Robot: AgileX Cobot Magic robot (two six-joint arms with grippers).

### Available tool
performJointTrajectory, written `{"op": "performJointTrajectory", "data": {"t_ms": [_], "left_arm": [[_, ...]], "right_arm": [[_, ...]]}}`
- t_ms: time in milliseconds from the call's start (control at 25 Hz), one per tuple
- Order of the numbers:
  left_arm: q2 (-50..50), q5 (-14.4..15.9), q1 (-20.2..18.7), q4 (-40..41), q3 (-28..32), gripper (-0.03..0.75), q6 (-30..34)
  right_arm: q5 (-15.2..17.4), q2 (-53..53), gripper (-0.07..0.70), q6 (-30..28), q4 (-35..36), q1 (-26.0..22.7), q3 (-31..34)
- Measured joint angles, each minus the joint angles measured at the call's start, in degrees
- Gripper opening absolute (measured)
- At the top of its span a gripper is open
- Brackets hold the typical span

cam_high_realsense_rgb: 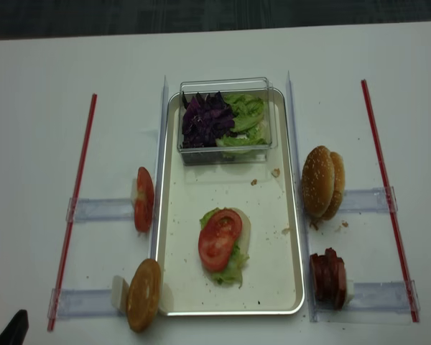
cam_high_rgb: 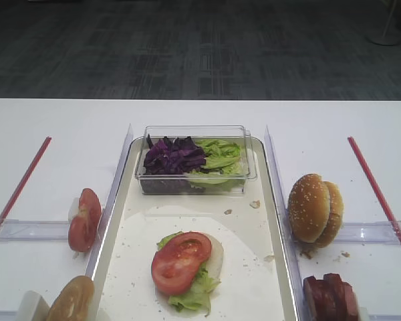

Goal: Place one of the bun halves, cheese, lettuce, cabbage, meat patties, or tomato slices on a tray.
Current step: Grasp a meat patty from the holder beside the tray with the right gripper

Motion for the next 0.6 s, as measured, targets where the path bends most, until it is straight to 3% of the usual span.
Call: {"op": "performJointTrajectory", "data": {"t_ms": [600], "left_arm": [[0.0, 0.0, 0.0, 0.0, 0.0, 0.493, 0.0]], "right_arm": [[-8.66, 23.04, 0.498, 0.0, 0.67, 0.0, 0.0]]}}
